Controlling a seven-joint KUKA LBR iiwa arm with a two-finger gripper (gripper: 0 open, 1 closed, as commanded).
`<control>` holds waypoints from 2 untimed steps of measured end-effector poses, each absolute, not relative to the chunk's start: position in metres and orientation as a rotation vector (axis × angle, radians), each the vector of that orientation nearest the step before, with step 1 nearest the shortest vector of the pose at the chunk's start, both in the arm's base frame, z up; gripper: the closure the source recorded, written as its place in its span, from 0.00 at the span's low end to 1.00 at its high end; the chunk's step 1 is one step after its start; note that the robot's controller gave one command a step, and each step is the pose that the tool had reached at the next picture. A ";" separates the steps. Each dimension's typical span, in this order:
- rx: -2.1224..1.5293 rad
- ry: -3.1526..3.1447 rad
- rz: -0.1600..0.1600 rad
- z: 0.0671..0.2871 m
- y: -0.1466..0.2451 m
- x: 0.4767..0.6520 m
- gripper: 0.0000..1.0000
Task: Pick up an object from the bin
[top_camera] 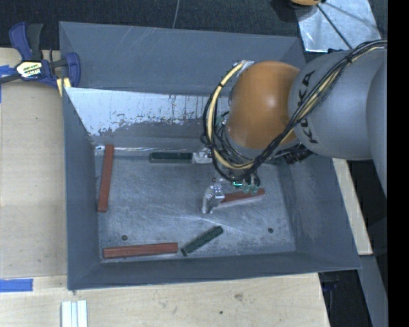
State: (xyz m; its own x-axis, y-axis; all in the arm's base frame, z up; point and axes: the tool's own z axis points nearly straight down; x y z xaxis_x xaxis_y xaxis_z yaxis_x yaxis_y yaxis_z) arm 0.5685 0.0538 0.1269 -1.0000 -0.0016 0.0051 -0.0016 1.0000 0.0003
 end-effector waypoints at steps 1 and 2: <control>0.001 -3.144 -0.001 0.131 0.054 0.571 0.00; 0.109 -3.146 -0.002 0.103 0.021 0.560 0.00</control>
Offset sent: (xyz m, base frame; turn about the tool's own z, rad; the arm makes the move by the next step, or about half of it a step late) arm -0.0216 -0.0687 -0.0524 -0.1187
